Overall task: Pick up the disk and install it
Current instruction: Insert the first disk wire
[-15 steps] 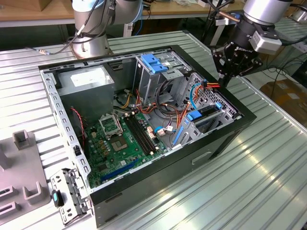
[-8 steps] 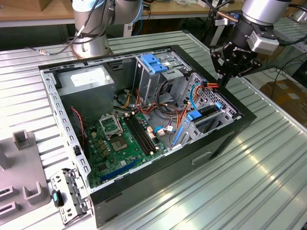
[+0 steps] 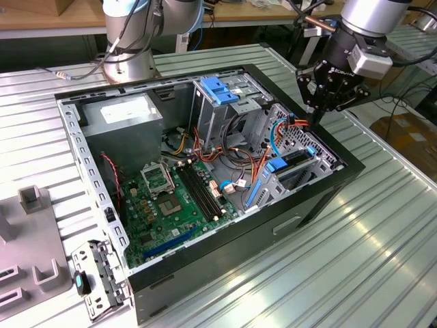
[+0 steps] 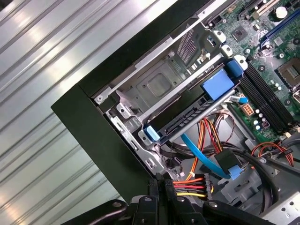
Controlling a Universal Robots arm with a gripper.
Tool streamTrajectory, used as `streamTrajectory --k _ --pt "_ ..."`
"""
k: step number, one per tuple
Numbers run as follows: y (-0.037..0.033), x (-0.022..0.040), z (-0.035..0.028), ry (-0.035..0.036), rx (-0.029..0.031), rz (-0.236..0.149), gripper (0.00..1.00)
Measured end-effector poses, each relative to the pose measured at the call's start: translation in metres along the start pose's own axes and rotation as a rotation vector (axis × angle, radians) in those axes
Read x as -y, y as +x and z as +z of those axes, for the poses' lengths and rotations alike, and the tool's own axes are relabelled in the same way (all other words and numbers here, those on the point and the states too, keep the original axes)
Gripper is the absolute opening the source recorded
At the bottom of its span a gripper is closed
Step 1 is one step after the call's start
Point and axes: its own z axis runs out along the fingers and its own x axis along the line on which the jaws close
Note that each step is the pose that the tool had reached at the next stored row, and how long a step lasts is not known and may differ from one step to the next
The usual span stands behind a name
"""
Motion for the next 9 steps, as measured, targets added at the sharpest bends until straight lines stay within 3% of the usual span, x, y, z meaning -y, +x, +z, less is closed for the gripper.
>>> streamTrajectory --k 9 --pt "-0.0069 -0.0055 -0.0001 -0.0011 0.0001 0.024 0.17"
